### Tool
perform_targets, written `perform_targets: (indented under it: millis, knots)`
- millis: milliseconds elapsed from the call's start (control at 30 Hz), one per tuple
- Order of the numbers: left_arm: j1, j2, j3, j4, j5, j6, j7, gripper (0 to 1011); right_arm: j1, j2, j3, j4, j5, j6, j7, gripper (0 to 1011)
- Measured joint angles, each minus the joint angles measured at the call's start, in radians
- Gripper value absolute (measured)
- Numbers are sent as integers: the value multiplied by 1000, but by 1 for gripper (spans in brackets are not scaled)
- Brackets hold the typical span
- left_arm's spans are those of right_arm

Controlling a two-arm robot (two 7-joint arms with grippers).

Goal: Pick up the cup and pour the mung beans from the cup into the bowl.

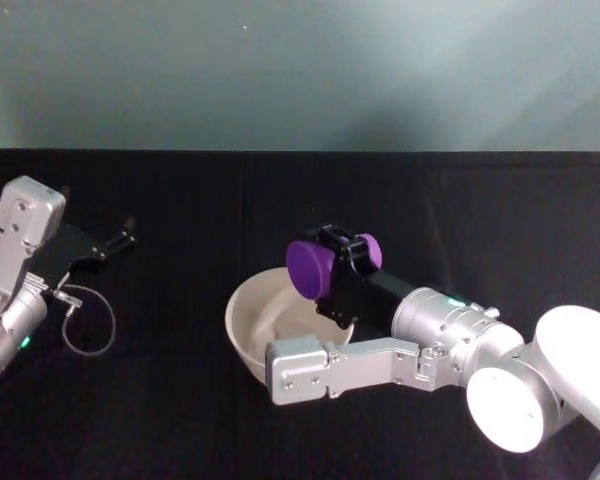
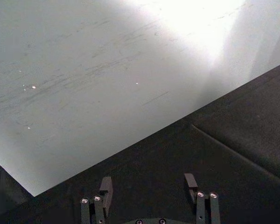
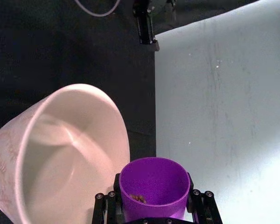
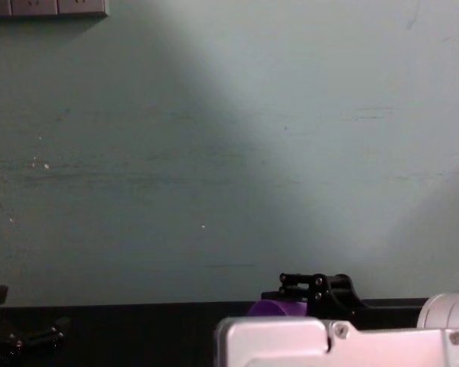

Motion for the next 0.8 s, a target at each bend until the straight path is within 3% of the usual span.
perform_targets:
  millis: [367,800]
  knots:
    - [0,0,0,0,0,0,0,1000,9,8,-33,-15,-106,10,21,739]
    - [0,0,0,0,0,0,0,1000,21,12,-63,-22,-181,9,35,739]
